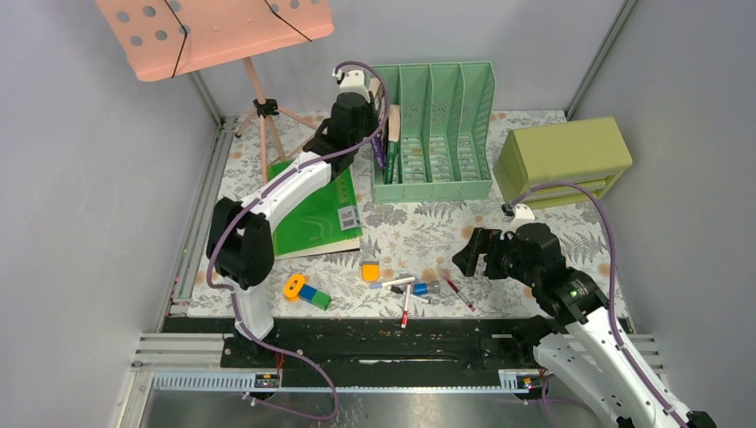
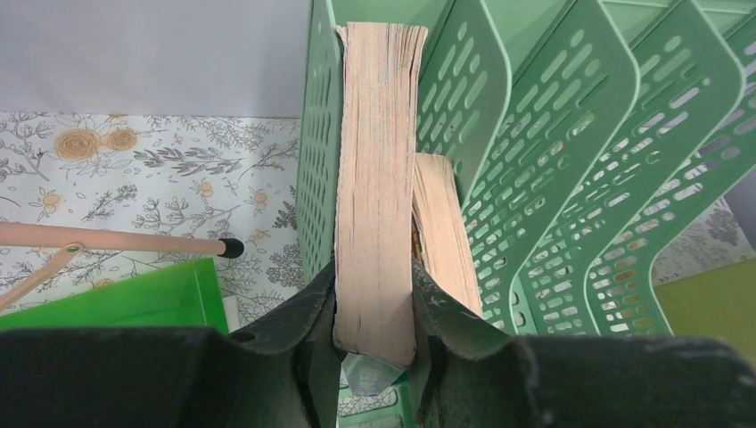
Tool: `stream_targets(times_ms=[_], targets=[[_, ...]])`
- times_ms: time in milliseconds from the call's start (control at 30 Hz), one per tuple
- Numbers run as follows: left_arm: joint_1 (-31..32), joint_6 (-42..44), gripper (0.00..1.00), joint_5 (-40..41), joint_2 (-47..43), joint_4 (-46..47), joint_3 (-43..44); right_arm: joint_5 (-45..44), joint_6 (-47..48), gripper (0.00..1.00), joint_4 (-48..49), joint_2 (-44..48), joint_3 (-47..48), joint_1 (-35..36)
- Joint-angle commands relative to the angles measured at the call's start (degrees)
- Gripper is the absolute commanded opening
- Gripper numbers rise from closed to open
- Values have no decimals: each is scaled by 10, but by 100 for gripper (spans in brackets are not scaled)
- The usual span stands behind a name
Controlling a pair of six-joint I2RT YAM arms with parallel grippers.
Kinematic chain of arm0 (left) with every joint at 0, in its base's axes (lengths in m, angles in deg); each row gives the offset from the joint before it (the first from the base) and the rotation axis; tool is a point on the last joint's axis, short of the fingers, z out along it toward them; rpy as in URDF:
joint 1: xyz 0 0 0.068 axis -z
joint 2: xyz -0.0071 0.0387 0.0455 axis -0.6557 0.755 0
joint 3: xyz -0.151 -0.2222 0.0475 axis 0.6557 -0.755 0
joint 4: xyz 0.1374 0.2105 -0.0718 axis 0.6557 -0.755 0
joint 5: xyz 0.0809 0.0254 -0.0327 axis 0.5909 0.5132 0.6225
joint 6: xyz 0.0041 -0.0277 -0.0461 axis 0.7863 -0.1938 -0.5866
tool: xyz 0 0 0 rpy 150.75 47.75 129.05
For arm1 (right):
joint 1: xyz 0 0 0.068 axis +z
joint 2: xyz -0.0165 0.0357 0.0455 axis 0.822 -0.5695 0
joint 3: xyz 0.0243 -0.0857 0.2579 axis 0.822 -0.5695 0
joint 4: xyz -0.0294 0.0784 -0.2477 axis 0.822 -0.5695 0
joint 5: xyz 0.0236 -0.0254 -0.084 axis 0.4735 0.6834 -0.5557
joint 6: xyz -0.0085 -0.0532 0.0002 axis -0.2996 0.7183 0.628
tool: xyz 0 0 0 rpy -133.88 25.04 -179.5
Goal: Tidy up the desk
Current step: Place the book in the storage box.
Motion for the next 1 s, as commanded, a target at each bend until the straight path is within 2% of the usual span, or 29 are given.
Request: stream_targets(times_ms=[0,33,300,533,633,967], targets=[[-2,-15,2,15,13,61,52,-17,1,100,-2,4,2,-1],[-1,-14,5,14,18,53,59,-18,1,99,-2,5,0,-1],[-1,-20,9,-4,36,44,67,-20,7,100,-1,-6,5,-1],[-1,-19,37,-7,22,52,45,-21,7,99,2,-12,5,-2],[-2,-17,45,-8,16,52,41,-21,8,99,2,-15,6,-1],[-2,-24,55,-29,-2,53,32,-19,14,99,9,-29,12,-1]])
